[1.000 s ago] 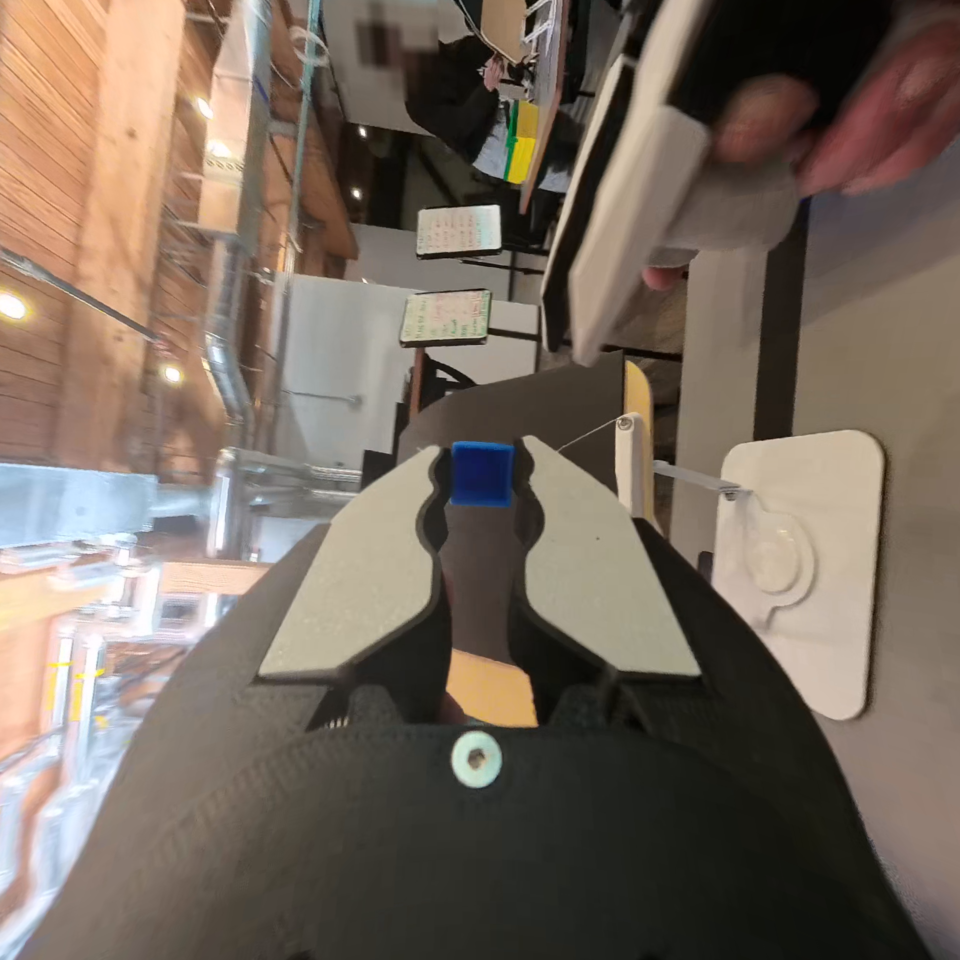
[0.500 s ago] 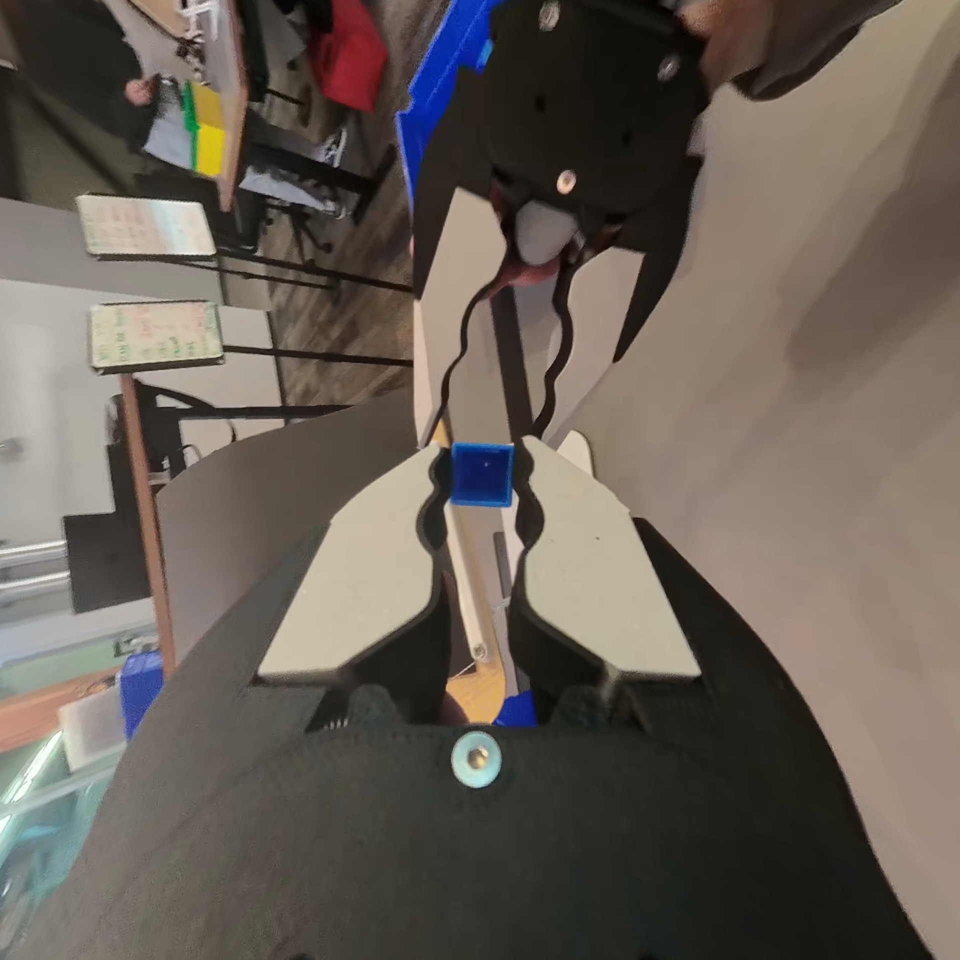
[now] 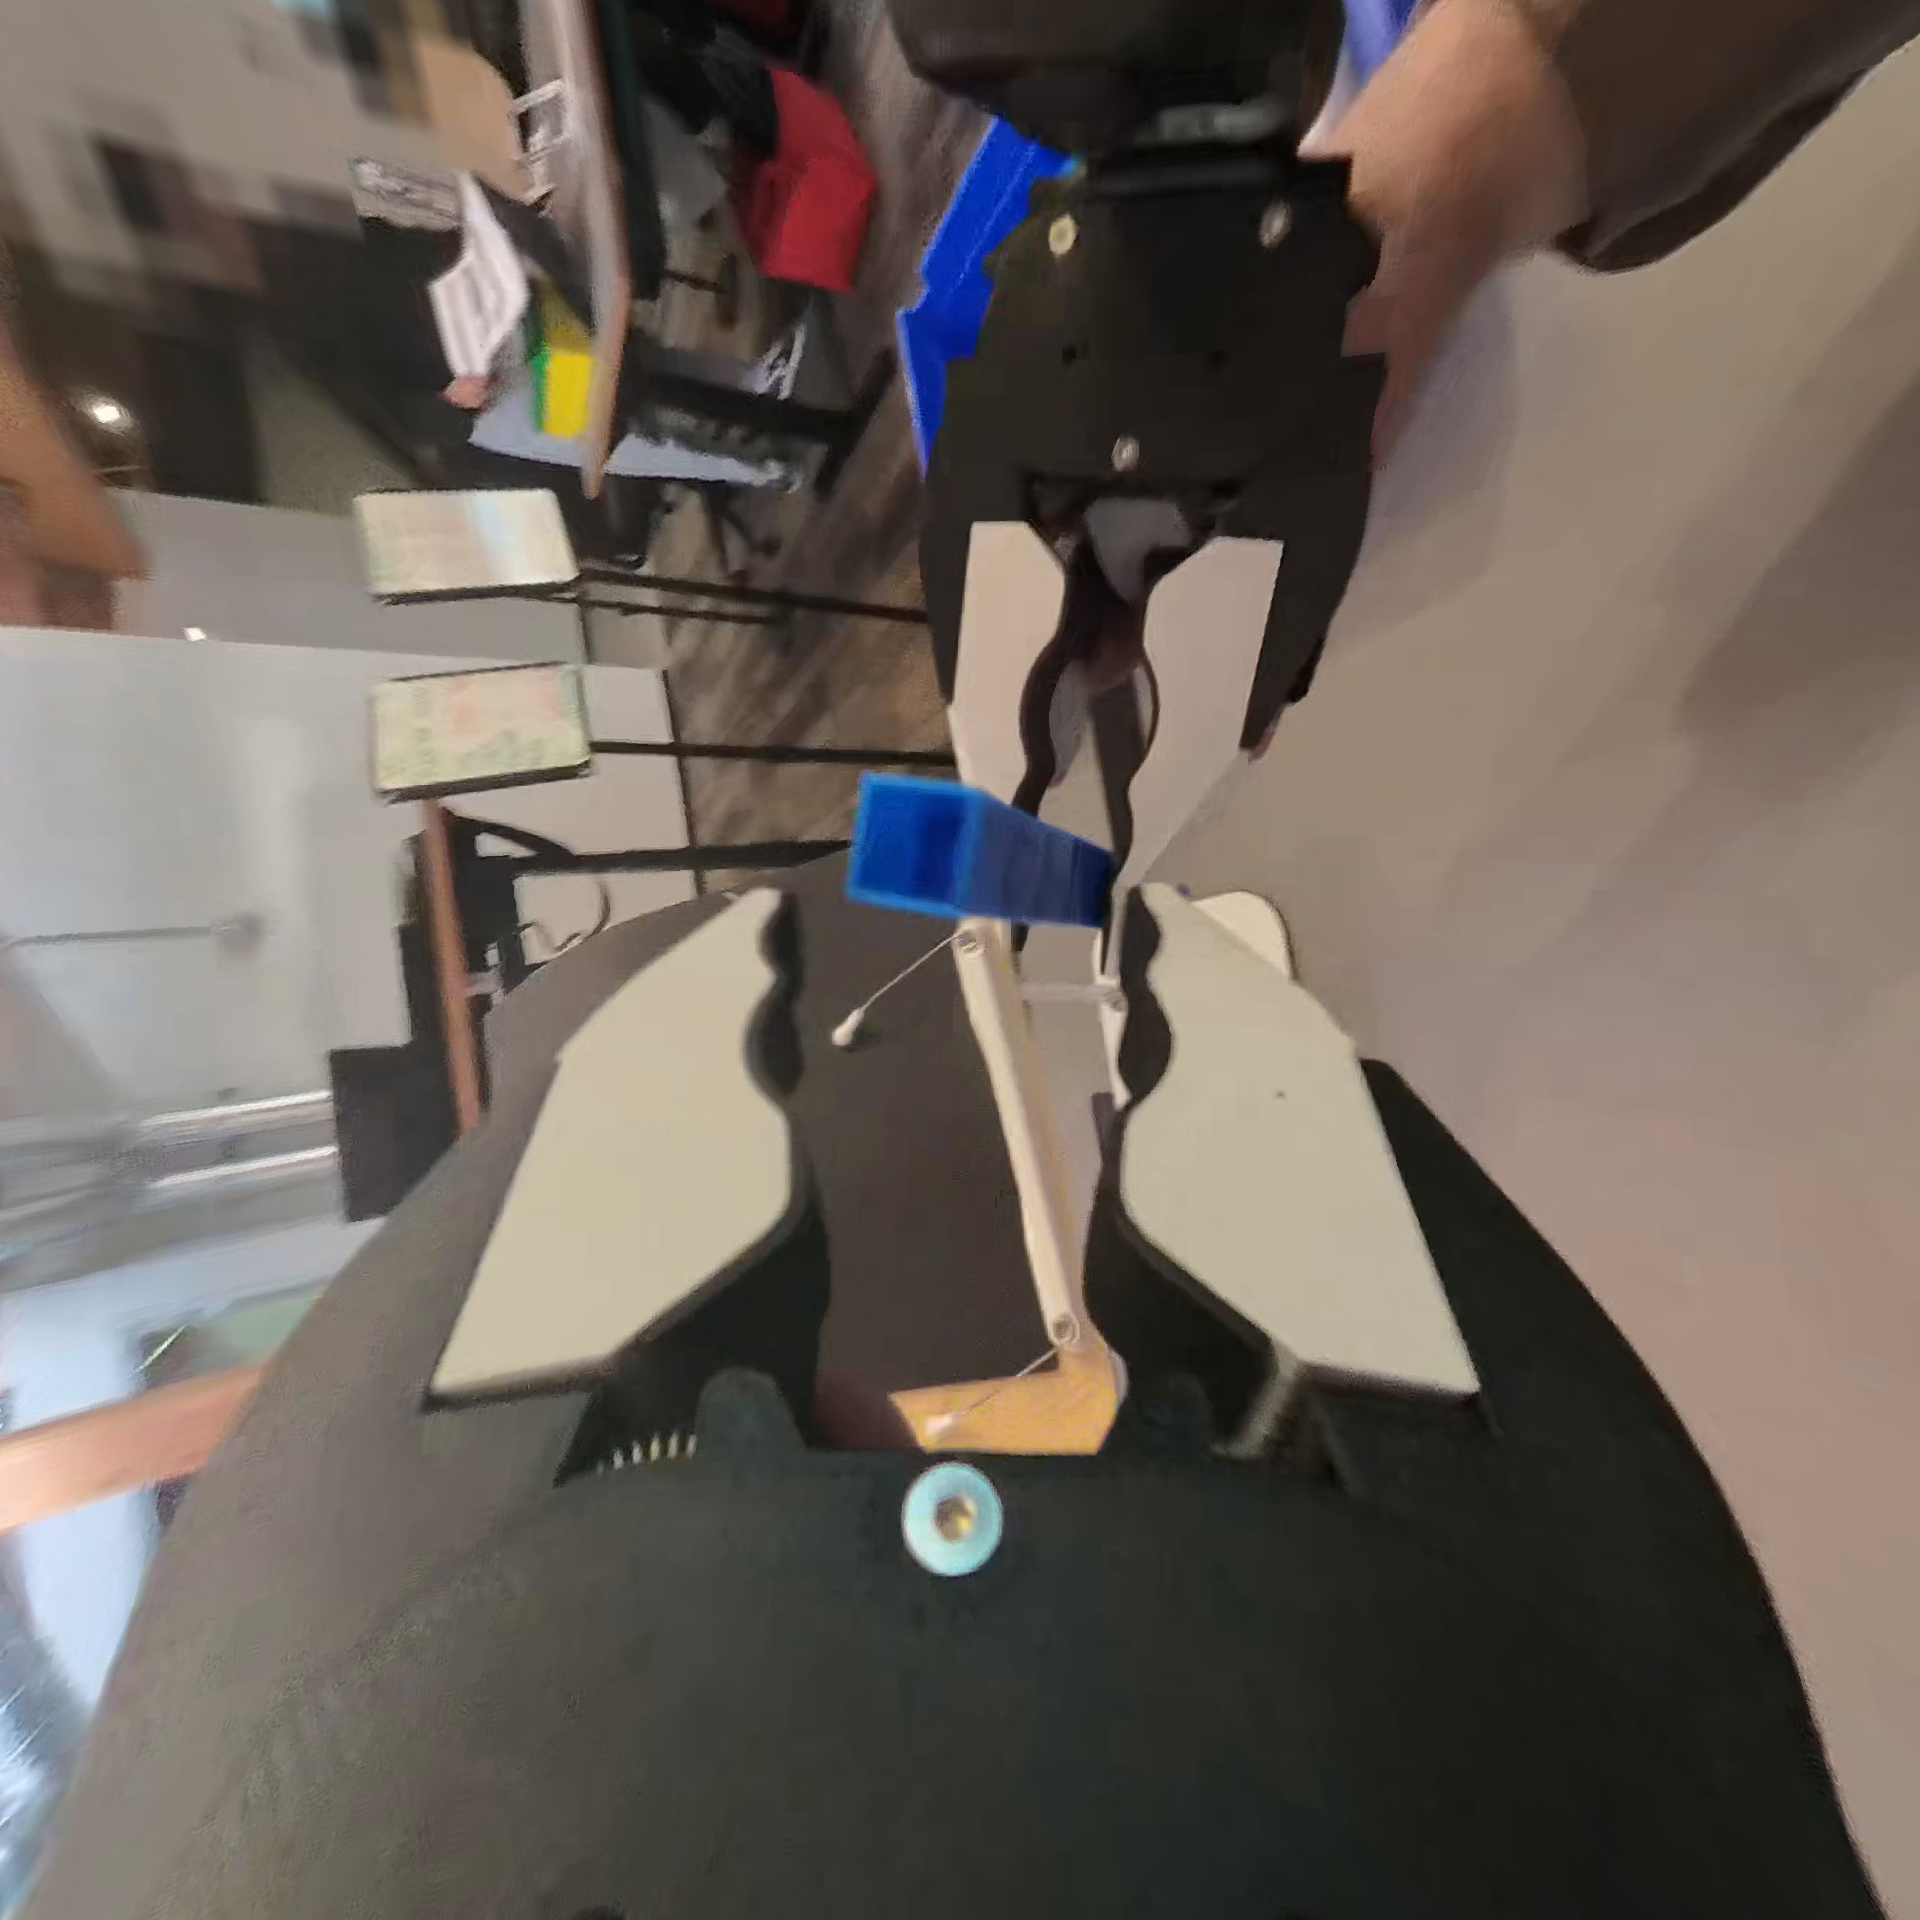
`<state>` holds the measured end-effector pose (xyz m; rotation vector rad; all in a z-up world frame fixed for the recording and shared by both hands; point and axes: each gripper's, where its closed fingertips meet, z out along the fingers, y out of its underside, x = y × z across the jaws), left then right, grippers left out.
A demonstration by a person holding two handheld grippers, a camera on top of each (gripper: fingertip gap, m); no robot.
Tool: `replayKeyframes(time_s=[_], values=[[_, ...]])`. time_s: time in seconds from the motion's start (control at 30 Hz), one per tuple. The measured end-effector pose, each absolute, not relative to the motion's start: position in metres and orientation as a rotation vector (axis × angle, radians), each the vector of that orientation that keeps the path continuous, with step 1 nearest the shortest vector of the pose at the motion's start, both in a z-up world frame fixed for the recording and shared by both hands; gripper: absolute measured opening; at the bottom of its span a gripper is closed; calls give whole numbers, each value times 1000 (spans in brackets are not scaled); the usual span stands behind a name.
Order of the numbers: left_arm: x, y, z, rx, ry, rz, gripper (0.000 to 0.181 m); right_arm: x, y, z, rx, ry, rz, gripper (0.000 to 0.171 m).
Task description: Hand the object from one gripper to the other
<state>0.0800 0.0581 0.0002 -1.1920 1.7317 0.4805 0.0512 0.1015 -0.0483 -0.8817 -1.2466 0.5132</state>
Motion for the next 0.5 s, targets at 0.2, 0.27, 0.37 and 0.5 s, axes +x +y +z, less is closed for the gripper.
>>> replayKeyframes(time_s=[0.2,0.27,0.37,0.5], values=[[74,63,-5,-1223,1552,423,70,71,99,-13,-905,-986,1055,20],[72,63,-18,-1317,1494,259,70,79,92,-3,-842,-942,1198,20],[74,59,-37,-1446,1411,-68,70,91,70,9,-709,-944,1452,20],[89,27,-60,-1593,1423,-718,68,108,26,8,-511,-1120,1682,20]])
